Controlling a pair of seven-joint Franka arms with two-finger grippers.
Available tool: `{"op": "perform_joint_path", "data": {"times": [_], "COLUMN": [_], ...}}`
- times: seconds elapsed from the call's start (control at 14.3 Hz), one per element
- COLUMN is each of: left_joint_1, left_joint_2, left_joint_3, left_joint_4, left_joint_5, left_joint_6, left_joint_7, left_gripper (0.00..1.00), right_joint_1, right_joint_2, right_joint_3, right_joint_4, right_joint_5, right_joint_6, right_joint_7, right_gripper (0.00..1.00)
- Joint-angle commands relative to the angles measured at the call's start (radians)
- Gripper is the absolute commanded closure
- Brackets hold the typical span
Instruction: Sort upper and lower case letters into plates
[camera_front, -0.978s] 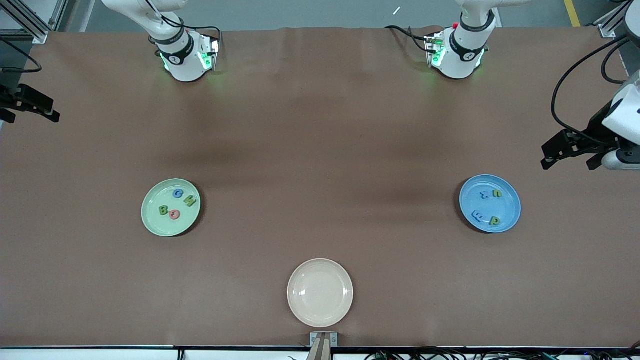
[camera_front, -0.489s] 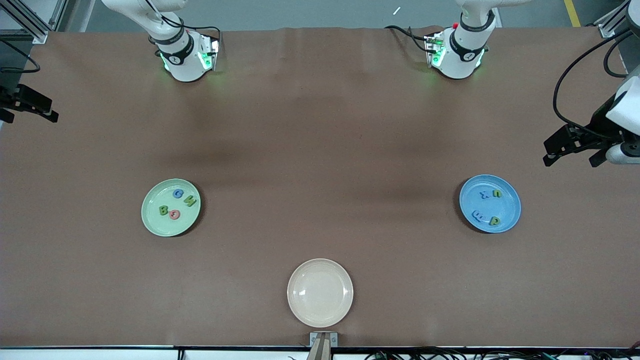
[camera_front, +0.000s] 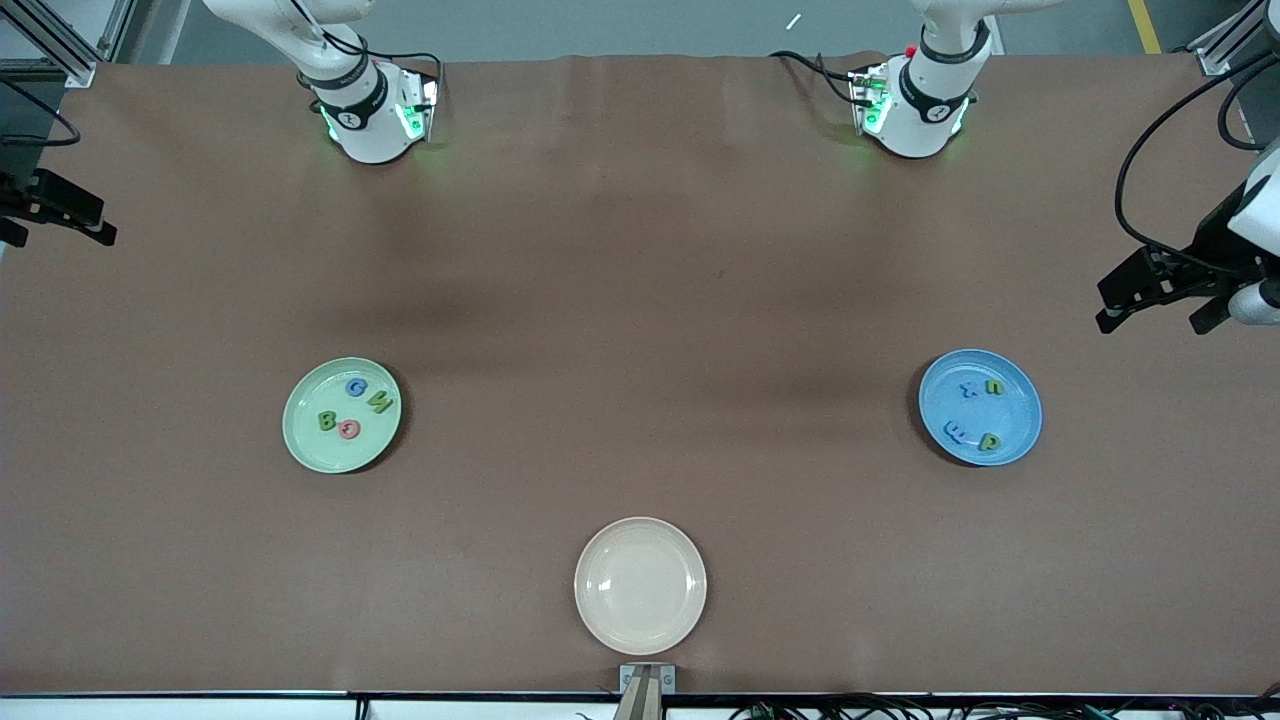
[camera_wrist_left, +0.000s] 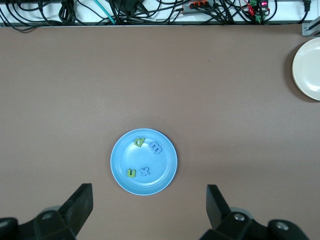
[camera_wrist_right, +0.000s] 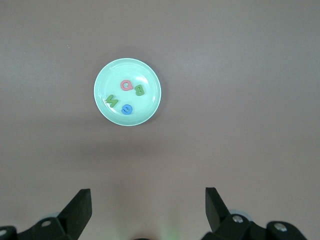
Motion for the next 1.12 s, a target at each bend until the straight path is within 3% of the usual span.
{"op": "perform_joint_path", "data": {"times": [0.0,0.49,1.05], "left_joint_1": [0.005,0.005,0.002], "left_joint_2": [-0.005,-0.011,-0.002], "left_joint_3": [0.003,-0.003,-0.003], "left_joint_4": [0.060,0.082,0.082], "left_joint_5": [-0.017,-0.018,-0.017], "left_joint_6": [-0.087,-0.239,-0.239], "left_joint_7": [0.012,0.016,0.018], "left_gripper": [0.00,0.00,0.00], "right_joint_1": [0.002,0.002,0.000], "right_joint_2": [-0.034,-0.034,-0.034], "right_joint_3": [0.001,0.001,0.001], "right_joint_4": [-0.036,-0.036,-0.036], "right_joint_5": [-0.009,-0.010,-0.010], "right_joint_6": [0.014,0.014,0.013], "right_joint_7": [-0.002,-0.002,-0.002], "right_gripper": [0.00,0.00,0.00]}}
